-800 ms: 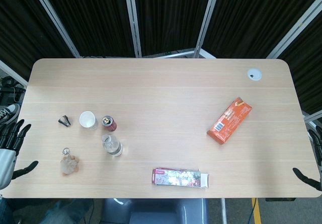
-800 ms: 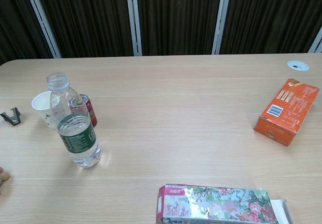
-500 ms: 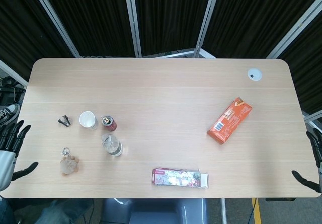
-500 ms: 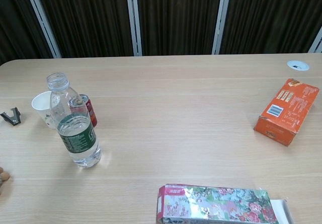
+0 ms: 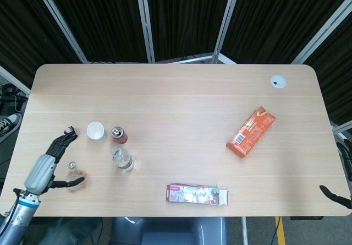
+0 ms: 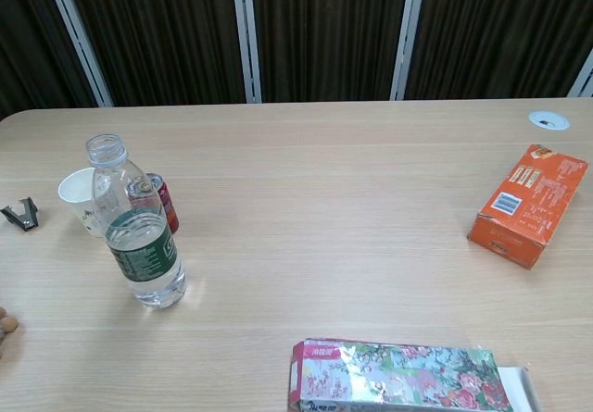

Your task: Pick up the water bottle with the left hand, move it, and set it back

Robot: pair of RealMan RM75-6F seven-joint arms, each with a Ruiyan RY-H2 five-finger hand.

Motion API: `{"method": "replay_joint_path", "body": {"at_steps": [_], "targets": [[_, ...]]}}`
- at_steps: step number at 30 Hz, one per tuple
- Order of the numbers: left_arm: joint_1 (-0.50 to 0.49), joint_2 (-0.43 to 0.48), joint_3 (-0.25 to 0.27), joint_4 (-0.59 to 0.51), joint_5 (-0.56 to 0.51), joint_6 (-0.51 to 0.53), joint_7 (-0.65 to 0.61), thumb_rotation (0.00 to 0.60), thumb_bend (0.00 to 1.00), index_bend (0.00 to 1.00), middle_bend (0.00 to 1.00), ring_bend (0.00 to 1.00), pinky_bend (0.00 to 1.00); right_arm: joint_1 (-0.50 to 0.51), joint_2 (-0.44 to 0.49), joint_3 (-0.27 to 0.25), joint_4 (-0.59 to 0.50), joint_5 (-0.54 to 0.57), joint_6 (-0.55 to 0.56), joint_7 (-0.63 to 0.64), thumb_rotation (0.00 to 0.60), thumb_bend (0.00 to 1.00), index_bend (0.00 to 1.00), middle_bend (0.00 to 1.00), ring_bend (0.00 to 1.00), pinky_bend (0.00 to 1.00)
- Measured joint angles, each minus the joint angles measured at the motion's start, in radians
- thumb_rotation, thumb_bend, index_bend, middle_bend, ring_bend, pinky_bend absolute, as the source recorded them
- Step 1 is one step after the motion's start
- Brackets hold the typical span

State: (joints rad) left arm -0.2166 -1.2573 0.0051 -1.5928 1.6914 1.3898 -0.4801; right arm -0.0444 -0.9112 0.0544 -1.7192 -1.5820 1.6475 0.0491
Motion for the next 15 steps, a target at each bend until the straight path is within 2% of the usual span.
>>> {"method": "replay_joint_path", "body": {"at_steps": [6,15], "targets": [[-0.059,-0.138,-0.003,0.099,-0.023,-0.06,-0.224,0.6,0.0,0.0,0.0,0.0,0.0,0.005,-0.002,-0.002,0.003,0.01,-0.02,0.004,0.6,0.0,0.0,0.0,0.0,0.0],[-0.125,-0.268,-0.023,0.241,-0.075,-0.136,-0.422,0.6,0.0,0.04,0.03,0.0,0.0,0.018,-0.01,-0.002,-0.006,0.03,-0.054,-0.027,0.6,0.0,0.0,0.0,0.0,0.0]]}}
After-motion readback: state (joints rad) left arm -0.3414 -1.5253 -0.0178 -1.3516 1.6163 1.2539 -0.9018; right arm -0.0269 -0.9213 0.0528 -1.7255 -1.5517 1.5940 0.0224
